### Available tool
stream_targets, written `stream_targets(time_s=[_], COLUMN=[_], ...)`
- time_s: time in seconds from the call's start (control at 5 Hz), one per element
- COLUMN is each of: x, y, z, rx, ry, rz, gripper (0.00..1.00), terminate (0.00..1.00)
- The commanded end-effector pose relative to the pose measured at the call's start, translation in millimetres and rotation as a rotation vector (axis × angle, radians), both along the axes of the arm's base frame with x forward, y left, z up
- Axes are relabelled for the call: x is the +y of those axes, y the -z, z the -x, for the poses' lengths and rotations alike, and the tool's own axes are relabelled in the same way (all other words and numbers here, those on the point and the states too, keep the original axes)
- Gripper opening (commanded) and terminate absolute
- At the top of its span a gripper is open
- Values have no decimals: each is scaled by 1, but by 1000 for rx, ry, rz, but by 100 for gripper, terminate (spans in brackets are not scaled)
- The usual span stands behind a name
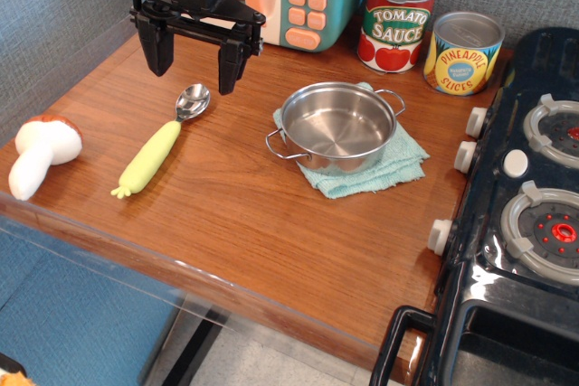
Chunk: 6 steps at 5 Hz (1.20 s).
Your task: Put the mushroom into the metal pot.
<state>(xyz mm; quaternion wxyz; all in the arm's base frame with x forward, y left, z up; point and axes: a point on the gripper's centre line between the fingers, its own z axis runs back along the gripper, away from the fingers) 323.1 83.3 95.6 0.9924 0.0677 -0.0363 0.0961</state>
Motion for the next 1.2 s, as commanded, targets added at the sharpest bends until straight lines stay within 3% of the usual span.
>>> stream_targets(time_s=[0.0,0.6,1.0], x=[0,64,111], y=[0,-11,11], z=[0,51,95], rx=[0,-85,-51], ry=[0,-63,-89], rz=[0,-13,-75], gripper=[100,100,100], terminate=[0,0,0])
